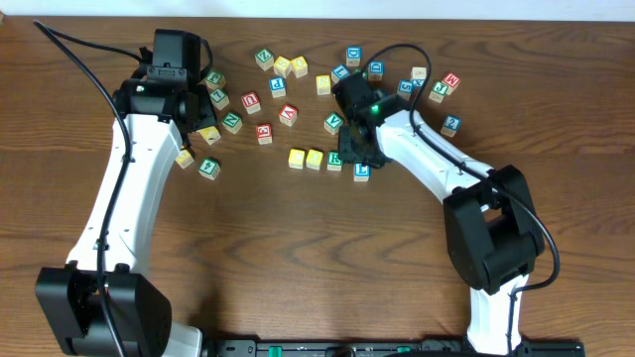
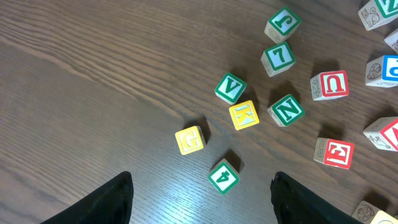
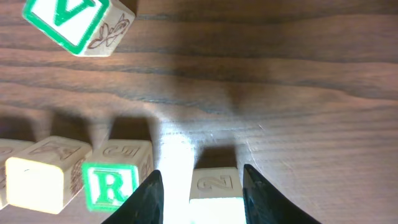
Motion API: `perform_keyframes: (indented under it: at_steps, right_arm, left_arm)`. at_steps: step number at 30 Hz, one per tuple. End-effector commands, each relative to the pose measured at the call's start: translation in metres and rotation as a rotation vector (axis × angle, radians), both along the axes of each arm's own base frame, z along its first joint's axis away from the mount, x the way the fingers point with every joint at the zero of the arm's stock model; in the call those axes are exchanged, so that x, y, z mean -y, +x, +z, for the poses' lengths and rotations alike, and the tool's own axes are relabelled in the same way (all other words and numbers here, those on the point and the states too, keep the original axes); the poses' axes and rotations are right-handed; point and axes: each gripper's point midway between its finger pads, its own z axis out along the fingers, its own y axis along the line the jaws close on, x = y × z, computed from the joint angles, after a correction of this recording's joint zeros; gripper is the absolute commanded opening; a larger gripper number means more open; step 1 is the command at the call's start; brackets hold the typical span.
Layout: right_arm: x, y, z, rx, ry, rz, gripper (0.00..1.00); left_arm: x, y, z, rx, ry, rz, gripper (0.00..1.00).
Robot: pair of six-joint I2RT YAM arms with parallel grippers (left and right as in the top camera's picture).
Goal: Spell out CORL
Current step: 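Carry the L block down and lower it right of the R block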
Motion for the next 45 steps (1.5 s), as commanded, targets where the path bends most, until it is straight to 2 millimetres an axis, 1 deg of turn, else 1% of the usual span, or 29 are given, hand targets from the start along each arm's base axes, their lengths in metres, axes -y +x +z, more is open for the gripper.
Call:
perform_keyframes:
  at_steps: [1,4,8,12,14,15,17,20,22,26,30,36,45]
  right_arm:
    - [0.001,0.011,0.039,0.061,0.026,0.005,0.36]
    - [0.002,-0.005,0.047,0.011,0.044,0.015,0.34]
    - [-0.002,-0.029,0.042,-0.098,0.076,0.035,0.31]
    - [0.002,-0.050,0.036,-0.173,0.044,0.043,0.23]
    - [0.002,-0.056,0.033,-0.190,0.033,0.052,0.18]
    - [0.001,-0.060,0.029,-0.196,0.022,0.060,0.14]
    - [0.000,-0.062,0.024,-0.196,0.016,0.067,0.09]
    - [-0.001,-0.065,0.014,-0.198,0.015,0.072,0.05]
    - [0.002,-0.070,0.004,-0.207,0.008,0.071,0.02]
    - [0.011,-0.068,-0.006,-0.185,-0.032,0.064,0.03]
    - [0.017,-0.058,-0.009,-0.134,-0.071,0.054,0.05]
    - [0.013,-0.048,-0.018,-0.083,-0.050,0.061,0.07]
    - [0.006,-0.027,-0.015,-0.003,-0.010,0.068,0.10]
  left_arm:
    - [-0.003,0.005,0.017,0.043,0.009,0.009,0.70]
    - [-0.002,0.005,0.016,0.043,-0.002,0.008,0.70]
    - [-0.002,0.005,0.016,0.044,-0.002,0.008,0.70]
    - [-0.002,0.005,0.016,0.044,-0.002,0.008,0.70]
    - [-0.002,0.005,0.016,0.044,-0.002,0.008,0.70]
    - [-0.002,0.005,0.016,0.044,-0.002,0.008,0.70]
    - [-0.002,0.005,0.016,0.044,-0.002,0.008,0.70]
    - [-0.002,0.005,0.016,0.043,-0.002,0.008,0.70]
    - [-0.002,0.005,0.016,0.043,-0.002,0.008,0.70]
    - [-0.002,0.005,0.016,0.044,-0.002,0.008,0.70]
    - [-0.002,0.005,0.016,0.044,-0.002,0.008,0.70]
    - [-0.002,0.005,0.016,0.044,-0.002,0.008,0.70]
    - [-0.002,0.005,0.016,0.043,-0.002,0.008,0.70]
